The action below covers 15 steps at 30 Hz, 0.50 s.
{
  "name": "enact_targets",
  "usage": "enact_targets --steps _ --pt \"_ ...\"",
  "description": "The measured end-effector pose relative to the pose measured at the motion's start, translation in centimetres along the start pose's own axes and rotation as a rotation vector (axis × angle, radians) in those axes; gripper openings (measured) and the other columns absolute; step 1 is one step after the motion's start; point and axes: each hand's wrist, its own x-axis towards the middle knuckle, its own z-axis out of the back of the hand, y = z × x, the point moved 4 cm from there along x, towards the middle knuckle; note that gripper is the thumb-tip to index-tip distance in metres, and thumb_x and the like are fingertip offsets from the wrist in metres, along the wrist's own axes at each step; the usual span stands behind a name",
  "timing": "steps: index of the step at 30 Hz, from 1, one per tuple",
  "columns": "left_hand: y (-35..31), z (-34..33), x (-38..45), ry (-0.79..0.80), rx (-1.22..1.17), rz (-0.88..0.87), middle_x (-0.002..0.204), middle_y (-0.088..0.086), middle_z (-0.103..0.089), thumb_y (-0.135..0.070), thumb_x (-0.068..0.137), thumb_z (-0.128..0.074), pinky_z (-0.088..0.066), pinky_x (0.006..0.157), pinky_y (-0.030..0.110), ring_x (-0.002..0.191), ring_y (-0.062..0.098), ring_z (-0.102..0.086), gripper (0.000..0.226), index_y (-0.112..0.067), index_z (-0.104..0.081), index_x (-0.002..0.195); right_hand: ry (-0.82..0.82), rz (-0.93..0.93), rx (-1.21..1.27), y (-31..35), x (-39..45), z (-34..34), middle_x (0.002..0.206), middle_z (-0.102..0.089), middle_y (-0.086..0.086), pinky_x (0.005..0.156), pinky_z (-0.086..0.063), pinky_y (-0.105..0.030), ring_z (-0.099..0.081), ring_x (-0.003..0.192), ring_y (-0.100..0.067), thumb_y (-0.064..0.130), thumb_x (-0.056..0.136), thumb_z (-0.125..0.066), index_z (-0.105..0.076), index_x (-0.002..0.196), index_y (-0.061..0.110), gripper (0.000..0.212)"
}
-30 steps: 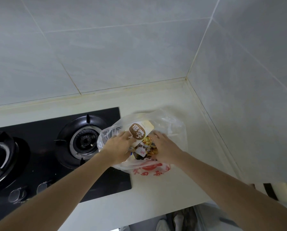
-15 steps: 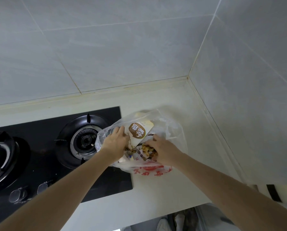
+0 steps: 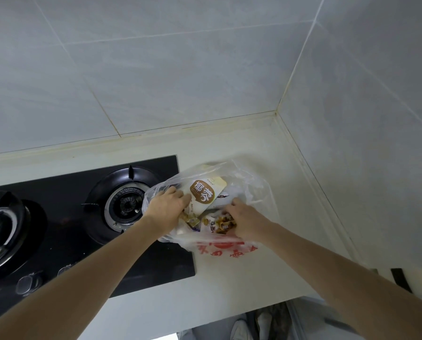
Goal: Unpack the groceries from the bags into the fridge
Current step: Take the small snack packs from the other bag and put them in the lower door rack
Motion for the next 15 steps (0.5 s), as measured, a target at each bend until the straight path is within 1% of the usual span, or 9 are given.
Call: enact_targets --steps 2,3,6,8,10,12,13,15 --pt "-0.2 0.3 0.0 -0.023 -0.032 -0.007 0.117 -0.002 -0.059 -0.014 0.096 -0.058 -0.043 0.095 0.036 0.115 0.022 -0.052 0.030 -0.024 -0.056 0.124 -0.011 0.010 -0.001 -0.1 -0.1 0.1 0.115 -0.044 -0.001 0.073 -0.045 -0.023 -0.056 0.088 -0.016 0.008 0.086 -0.074 -0.060 0.128 0.014 0.044" --pt "-0.3 0.6 0.0 -0.036 -0.054 -0.008 0.114 0.000 -0.058 -0.016 0.099 -0.055 -0.043 0.092 0.036 0.112 0.023 -0.055 0.025 -0.022 -0.058 0.122 -0.024 0.011 0.012 -0.2 -0.1 0.2 0.112 -0.045 -0.001 0.072 -0.043 -0.022 -0.056 0.087 -0.017 0.009 0.086 -0.075 -0.062 0.124 0.014 0.040" --pt "-0.5 1.6 -0.1 -0.061 -0.227 0.046 0.108 0.003 -0.057 -0.021 0.101 -0.050 -0.046 0.078 0.037 0.102 0.028 -0.061 0.017 -0.015 -0.063 0.111 -0.062 0.021 0.040 -0.4 -0.4 0.6 0.102 -0.052 0.001 0.073 -0.040 -0.021 -0.058 0.087 -0.018 0.011 0.087 -0.076 -0.067 0.112 0.015 0.027" --pt "-0.1 1.9 -0.2 -0.078 -0.420 0.117 0.107 0.003 -0.058 -0.020 0.100 -0.053 -0.051 0.081 0.044 0.100 0.028 -0.061 0.014 -0.012 -0.064 0.105 -0.088 0.023 0.084 -0.5 -0.7 1.1 0.095 -0.058 0.004 0.071 -0.042 -0.022 -0.060 0.084 -0.016 0.010 0.087 -0.076 -0.069 0.107 0.017 0.022" --pt "0.2 2.2 -0.4 -0.107 -0.585 0.175 0.102 0.002 -0.062 -0.019 0.099 -0.056 -0.051 0.083 0.045 0.096 0.025 -0.061 0.010 -0.013 -0.064 0.098 -0.133 0.027 0.156 -0.3 -1.1 1.7 0.087 -0.062 0.006 0.068 -0.046 -0.026 -0.061 0.080 -0.015 0.011 0.087 -0.077 -0.071 0.101 0.018 0.017" --pt "0.1 2.7 -0.9 -0.129 -0.692 0.226 0.092 0.001 -0.067 -0.017 0.099 -0.056 -0.051 0.078 0.040 0.089 0.023 -0.062 0.009 -0.015 -0.063 0.094 -0.200 0.040 0.203 0.1 -1.6 2.4 0.080 -0.065 0.002 0.066 -0.050 -0.034 -0.061 0.073 -0.018 0.015 0.087 -0.078 -0.071 0.090 0.015 0.007" --pt "0.0 3.1 -1.2 -0.142 -0.726 0.251 0.086 0.000 -0.067 -0.017 0.099 -0.056 -0.050 0.074 0.036 0.084 0.022 -0.062 0.009 -0.016 -0.063 0.094 -0.240 0.047 0.216 0.2 -1.9 2.7 0.076 -0.066 0.000 0.066 -0.050 -0.037 -0.061 0.070 -0.019 0.017 0.087 -0.077 -0.070 0.085 0.014 0.008" --pt "-0.2 3.9 -1.9 -0.184 -0.771 0.288 0.078 -0.001 -0.067 -0.017 0.101 -0.055 -0.043 0.061 0.024 0.074 0.017 -0.061 0.008 -0.018 -0.062 0.096 -0.318 0.059 0.246 0.6 -2.5 3.5 0.072 -0.066 0.000 0.063 -0.048 -0.037 -0.060 0.067 -0.019 0.017 0.088 -0.074 -0.069 0.082 0.013 0.008"
